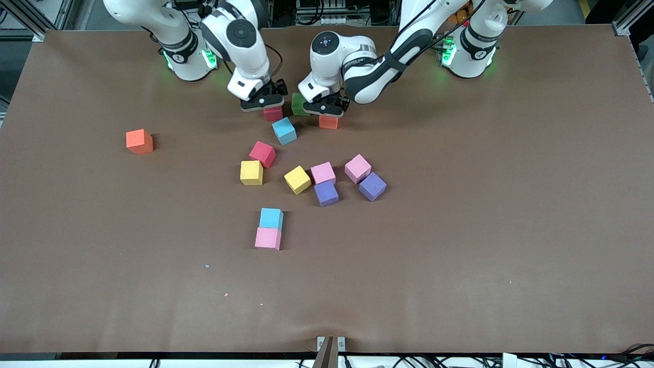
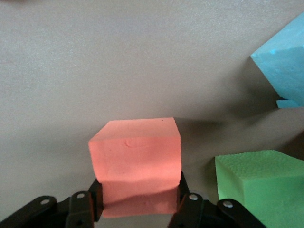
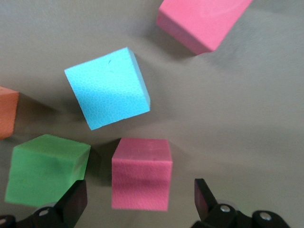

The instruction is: Arrange 11 blocks into digit 3

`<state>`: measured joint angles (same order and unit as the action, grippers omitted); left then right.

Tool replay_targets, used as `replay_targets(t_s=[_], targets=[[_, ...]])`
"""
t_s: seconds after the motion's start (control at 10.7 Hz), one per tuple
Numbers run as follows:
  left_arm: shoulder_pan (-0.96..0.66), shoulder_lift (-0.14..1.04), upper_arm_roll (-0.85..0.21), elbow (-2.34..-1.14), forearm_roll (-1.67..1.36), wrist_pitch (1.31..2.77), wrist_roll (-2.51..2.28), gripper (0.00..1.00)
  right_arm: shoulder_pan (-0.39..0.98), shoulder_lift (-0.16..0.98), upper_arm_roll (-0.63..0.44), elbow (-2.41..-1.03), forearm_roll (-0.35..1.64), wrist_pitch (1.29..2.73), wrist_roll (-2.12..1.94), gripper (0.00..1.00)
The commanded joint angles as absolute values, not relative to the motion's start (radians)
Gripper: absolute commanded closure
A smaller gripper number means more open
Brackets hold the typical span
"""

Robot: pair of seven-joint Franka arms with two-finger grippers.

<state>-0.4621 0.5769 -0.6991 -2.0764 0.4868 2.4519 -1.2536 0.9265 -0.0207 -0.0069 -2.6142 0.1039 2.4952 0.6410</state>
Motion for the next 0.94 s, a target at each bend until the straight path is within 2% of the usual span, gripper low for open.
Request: replay_targets(t_s=[0.0, 0.75, 0.84], targets=[[-0.454, 0.557, -0.703, -2.082, 0.482, 2.464, -1.127, 0.59, 0.951, 0.058, -0.017, -2.611, 0.117, 2.554, 0.666, 0.00], [-0.437, 0.549, -0.700, -2.071, 0.482, 2.464, -0.591, 0.59, 0.988, 0.132, -0.018, -2.626, 0.115, 2.612, 0.718, 0.00], [-0.437, 0.552, -0.698, -2.069, 0.482, 2.464, -0.510, 0.59, 0.986, 0.132, -0.018, -2.625, 0.115, 2.612, 0.730, 0.29]])
